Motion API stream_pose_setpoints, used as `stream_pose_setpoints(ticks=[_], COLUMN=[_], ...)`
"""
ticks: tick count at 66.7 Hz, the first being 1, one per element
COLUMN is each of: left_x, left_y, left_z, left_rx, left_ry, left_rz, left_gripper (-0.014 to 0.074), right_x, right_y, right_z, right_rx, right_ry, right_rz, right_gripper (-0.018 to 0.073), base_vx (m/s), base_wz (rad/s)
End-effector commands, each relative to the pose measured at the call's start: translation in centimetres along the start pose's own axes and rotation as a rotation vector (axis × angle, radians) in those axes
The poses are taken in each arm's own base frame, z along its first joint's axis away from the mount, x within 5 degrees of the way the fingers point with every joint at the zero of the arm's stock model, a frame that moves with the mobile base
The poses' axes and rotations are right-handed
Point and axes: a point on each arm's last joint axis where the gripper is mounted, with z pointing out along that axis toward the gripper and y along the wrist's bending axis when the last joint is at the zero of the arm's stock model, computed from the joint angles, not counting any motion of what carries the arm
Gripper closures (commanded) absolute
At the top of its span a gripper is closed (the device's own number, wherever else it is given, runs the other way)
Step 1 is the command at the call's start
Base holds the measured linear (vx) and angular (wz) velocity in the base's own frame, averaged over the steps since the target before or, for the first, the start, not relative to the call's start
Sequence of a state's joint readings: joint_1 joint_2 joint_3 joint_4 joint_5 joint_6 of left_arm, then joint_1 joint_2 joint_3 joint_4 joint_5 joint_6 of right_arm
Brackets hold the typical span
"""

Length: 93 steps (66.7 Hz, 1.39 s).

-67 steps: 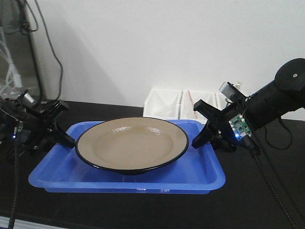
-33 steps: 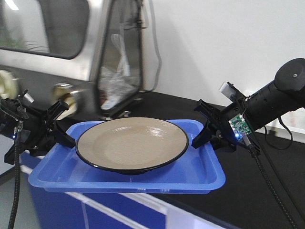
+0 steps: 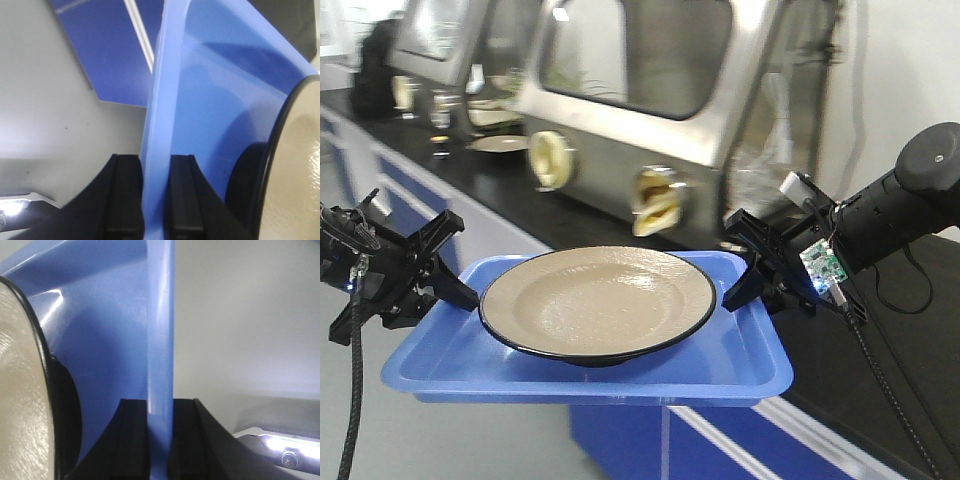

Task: Place disk in tray to left cabinet
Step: 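Hold the tray steady while the base drives to the white cabinet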

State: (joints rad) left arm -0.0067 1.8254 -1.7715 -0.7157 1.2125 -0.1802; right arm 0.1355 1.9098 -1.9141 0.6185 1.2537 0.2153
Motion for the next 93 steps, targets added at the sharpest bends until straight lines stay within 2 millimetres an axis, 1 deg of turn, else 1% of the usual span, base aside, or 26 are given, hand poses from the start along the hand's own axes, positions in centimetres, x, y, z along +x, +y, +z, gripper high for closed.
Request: stream_pose_setpoints(ticks=[1, 48, 71, 93], left_x=[2.36, 2.36, 2.36, 2.36], left_y=[-5.27, -5.27, -5.27, -5.27], left_z=[-2.41, -2.41, -2.41, -2.41], left_rx=[0.277, 0.278, 0.278, 0.278], left_ry=[0.063, 0.064, 0.064, 0.064], left_rz=[-0.034, -0.034, -0.034, -0.034], left_gripper=[0.0596, 0.0596, 0.0596, 0.0596], right_x=[1.9, 1.9, 1.9, 1.9], right_y=[5.44, 5.44, 5.44, 5.44], right_z=[-3.14, -3.14, -3.14, -3.14], right_rx=[-0.3, -0.3, -0.3, -0.3], right_ry=[0.003, 0.003, 0.003, 0.003], right_rz=[0.002, 0.002, 0.002, 0.002], right_gripper=[0.0565, 0.0565, 0.0565, 0.0565], base_vx=[0.02, 0.07, 0.18, 0.26], base_wz=[0.75, 0.73, 0.42, 0.23])
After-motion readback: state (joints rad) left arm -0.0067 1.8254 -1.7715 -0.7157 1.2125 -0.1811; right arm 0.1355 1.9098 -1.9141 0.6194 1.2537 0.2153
